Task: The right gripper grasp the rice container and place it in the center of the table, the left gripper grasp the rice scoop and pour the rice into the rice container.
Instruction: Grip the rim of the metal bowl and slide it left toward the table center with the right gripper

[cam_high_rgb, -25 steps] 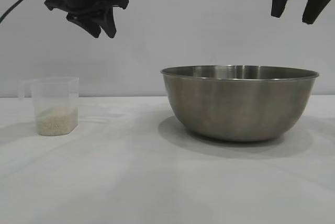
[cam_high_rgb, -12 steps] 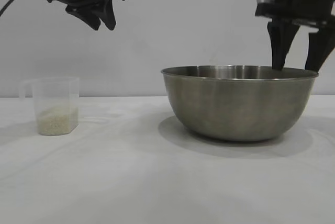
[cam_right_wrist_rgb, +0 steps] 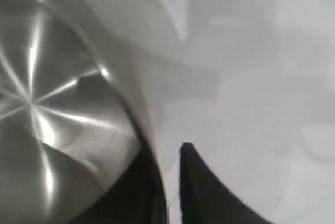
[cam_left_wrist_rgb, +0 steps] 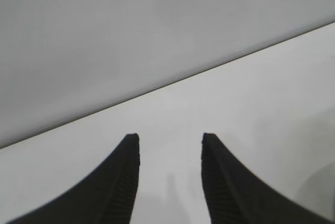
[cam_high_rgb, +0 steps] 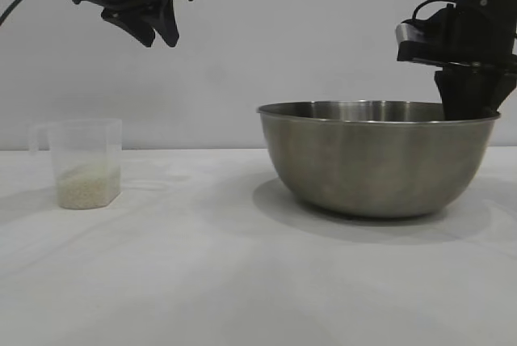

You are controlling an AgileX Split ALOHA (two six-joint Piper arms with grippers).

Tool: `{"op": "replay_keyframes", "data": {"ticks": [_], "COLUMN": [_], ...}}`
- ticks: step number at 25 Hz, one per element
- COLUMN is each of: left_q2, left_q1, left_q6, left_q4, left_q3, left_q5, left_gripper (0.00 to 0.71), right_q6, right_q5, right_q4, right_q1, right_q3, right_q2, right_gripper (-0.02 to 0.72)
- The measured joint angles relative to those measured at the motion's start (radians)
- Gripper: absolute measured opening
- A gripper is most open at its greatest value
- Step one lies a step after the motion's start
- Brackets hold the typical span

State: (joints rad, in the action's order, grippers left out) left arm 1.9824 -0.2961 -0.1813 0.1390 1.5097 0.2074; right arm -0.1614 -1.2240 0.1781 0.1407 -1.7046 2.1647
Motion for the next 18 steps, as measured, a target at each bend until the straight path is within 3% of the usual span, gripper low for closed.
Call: {"op": "replay_keyframes", "data": {"ticks": [8,18], "left_q2": [0.0,0.0], "left_q1": [0.0,0.0], "left_q6": [0.0,0.0], "left_q4": [0.0,0.0], "left_q3": [0.0,0.0], "left_q5": [0.0,0.0], "left_gripper": [0.253,0.253], "right_q6": [0.0,0.0], "right_q5": [0.0,0.002], "right_q4": [0.037,0.058], "right_q1": [0.005,0.091], "right_q3": [0.0,0.0], "right_q2": [0.0,0.0], "right_gripper": [0.0,0.0]}}
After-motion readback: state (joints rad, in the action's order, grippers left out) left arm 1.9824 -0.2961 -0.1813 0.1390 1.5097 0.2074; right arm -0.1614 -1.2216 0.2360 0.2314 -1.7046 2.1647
